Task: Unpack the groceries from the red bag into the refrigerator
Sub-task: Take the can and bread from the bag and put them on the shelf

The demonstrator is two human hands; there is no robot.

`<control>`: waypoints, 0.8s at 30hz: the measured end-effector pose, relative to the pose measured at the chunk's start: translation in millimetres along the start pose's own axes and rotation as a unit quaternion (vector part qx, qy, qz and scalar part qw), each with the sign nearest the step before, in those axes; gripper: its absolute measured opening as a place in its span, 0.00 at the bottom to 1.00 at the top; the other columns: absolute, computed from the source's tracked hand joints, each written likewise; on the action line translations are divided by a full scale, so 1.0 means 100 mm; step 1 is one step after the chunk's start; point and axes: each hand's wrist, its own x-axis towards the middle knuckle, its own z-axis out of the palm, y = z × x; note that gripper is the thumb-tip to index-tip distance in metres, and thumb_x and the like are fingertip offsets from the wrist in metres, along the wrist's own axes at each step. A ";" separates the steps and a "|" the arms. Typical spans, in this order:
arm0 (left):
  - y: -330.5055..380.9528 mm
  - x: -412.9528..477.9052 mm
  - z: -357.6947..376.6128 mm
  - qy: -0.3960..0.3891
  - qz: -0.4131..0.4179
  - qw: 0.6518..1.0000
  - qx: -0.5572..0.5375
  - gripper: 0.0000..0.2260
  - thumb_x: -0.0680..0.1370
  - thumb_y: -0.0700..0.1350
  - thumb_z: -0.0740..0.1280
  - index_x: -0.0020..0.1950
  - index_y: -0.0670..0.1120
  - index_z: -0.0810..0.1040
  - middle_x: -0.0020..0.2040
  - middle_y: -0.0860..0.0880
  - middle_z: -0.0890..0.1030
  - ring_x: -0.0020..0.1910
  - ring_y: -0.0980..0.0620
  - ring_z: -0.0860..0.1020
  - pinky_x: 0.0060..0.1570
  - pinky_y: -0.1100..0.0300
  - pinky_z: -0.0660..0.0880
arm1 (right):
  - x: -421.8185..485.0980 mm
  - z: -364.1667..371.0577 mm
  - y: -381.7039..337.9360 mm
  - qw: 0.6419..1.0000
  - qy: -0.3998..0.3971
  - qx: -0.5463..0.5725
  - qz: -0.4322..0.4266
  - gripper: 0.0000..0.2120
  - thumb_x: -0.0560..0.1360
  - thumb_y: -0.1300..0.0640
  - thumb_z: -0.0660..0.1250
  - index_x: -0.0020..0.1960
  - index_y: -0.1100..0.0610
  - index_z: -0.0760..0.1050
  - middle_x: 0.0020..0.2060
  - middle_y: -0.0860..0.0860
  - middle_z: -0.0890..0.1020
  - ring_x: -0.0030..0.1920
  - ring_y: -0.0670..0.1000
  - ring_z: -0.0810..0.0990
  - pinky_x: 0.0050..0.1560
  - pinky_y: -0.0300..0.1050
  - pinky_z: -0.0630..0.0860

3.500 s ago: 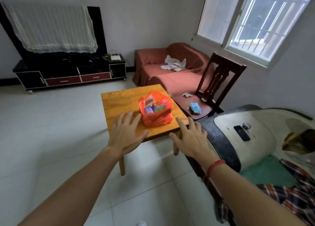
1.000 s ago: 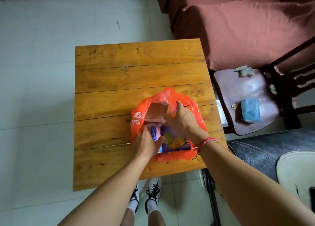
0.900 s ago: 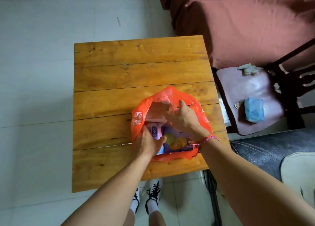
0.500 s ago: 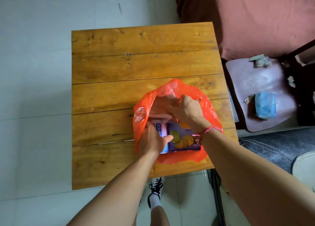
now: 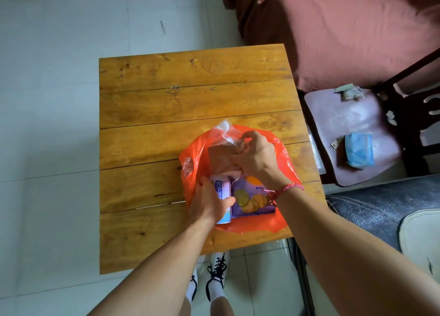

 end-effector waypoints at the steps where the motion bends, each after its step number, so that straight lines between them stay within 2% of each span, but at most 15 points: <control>1: 0.02 -0.03 -0.02 0.000 0.006 1.000 -0.003 0.35 0.64 0.54 0.78 0.64 0.41 0.68 0.64 0.41 0.75 0.61 0.39 0.77 0.55 0.50 0.76 | -0.03 -0.06 -0.03 1.000 -0.003 0.002 0.006 0.27 0.68 0.52 0.77 0.65 0.57 0.77 0.52 0.55 0.84 0.53 0.58 0.82 0.49 0.47 0.76; 4: 0.07 -0.13 -0.09 0.000 0.026 0.999 -0.023 0.38 0.63 0.54 0.78 0.67 0.42 0.68 0.64 0.43 0.77 0.61 0.41 0.77 0.56 0.52 0.76 | -0.15 -0.29 -0.08 0.999 -0.014 0.019 0.034 0.14 0.66 0.57 0.78 0.49 0.60 0.82 0.36 0.52 0.82 0.35 0.50 0.81 0.32 0.42 0.76; 6: 0.10 -0.21 -0.16 0.007 0.042 0.998 -0.040 0.36 0.62 0.52 0.78 0.66 0.44 0.70 0.62 0.45 0.79 0.59 0.42 0.79 0.54 0.53 0.76 | -0.24 -0.45 -0.09 0.997 -0.024 0.053 0.051 0.11 0.67 0.60 0.78 0.48 0.57 0.81 0.32 0.48 0.79 0.22 0.40 0.76 0.21 0.35 0.70; 7: 0.13 -0.26 -0.21 0.007 0.048 0.998 -0.045 0.34 0.62 0.52 0.78 0.64 0.45 0.71 0.60 0.45 0.80 0.57 0.42 0.80 0.52 0.54 0.77 | -0.29 -0.52 -0.11 0.996 -0.027 0.071 0.055 0.13 0.67 0.61 0.78 0.50 0.56 0.80 0.33 0.48 0.80 0.20 0.39 0.76 0.19 0.33 0.69; 9: 0.17 -0.34 -0.29 0.007 0.058 0.996 -0.062 0.31 0.61 0.51 0.79 0.60 0.46 0.72 0.56 0.45 0.82 0.53 0.42 0.81 0.49 0.53 0.77 | -0.41 -0.66 -0.17 0.994 -0.020 0.093 0.052 0.16 0.65 0.60 0.78 0.51 0.52 0.79 0.37 0.50 0.83 0.25 0.43 0.79 0.22 0.35 0.74; 12: 0.25 -0.46 -0.46 0.005 0.089 0.991 -0.101 0.29 0.60 0.49 0.81 0.55 0.47 0.72 0.51 0.47 0.82 0.49 0.43 0.81 0.46 0.50 0.79 | -0.61 -0.89 -0.28 0.992 -0.016 0.122 0.039 0.24 0.56 0.55 0.77 0.51 0.46 0.77 0.40 0.55 0.85 0.33 0.54 0.82 0.32 0.47 0.80; 14: 0.33 -0.56 -0.63 0.012 0.113 0.987 -0.112 0.27 0.61 0.49 0.81 0.54 0.49 0.72 0.49 0.49 0.82 0.47 0.45 0.81 0.46 0.52 0.78 | -0.72 -1.07 -0.34 0.987 -0.006 0.159 0.036 0.27 0.51 0.52 0.74 0.50 0.45 0.75 0.39 0.54 0.82 0.33 0.55 0.80 0.33 0.50 0.80; 17: 0.50 -0.72 -0.95 0.034 0.153 0.979 -0.127 0.28 0.60 0.49 0.81 0.55 0.51 0.71 0.45 0.51 0.81 0.47 0.44 0.81 0.43 0.55 0.76 | -0.92 -1.37 -0.45 0.981 0.031 0.194 0.001 0.33 0.48 0.46 0.74 0.54 0.42 0.76 0.43 0.53 0.81 0.40 0.56 0.82 0.41 0.61 0.85; 20: 0.69 -0.94 -1.34 0.054 0.192 0.971 -0.132 0.30 0.62 0.49 0.81 0.61 0.51 0.73 0.46 0.49 0.82 0.48 0.43 0.80 0.40 0.57 0.71 | -1.16 -1.70 -0.63 0.969 0.073 0.232 -0.031 0.30 0.53 0.51 0.77 0.55 0.45 0.79 0.45 0.55 0.84 0.42 0.57 0.84 0.43 0.66 0.84; 22: 0.79 -1.07 -1.60 0.068 0.220 0.962 -0.148 0.32 0.62 0.48 0.81 0.62 0.52 0.73 0.45 0.48 0.83 0.47 0.43 0.81 0.39 0.56 0.73 | -1.37 -1.95 -0.80 0.962 0.096 0.249 -0.053 0.24 0.59 0.58 0.79 0.53 0.44 0.79 0.42 0.53 0.83 0.40 0.55 0.82 0.45 0.66 0.84; 24: 0.91 -1.21 -1.86 0.080 0.258 0.949 -0.160 0.32 0.62 0.47 0.82 0.62 0.53 0.73 0.43 0.49 0.82 0.45 0.42 0.81 0.39 0.53 0.78 | -1.58 -2.21 -0.97 0.957 0.109 0.259 -0.073 0.22 0.66 0.64 0.77 0.53 0.43 0.79 0.38 0.51 0.82 0.38 0.53 0.81 0.46 0.62 0.84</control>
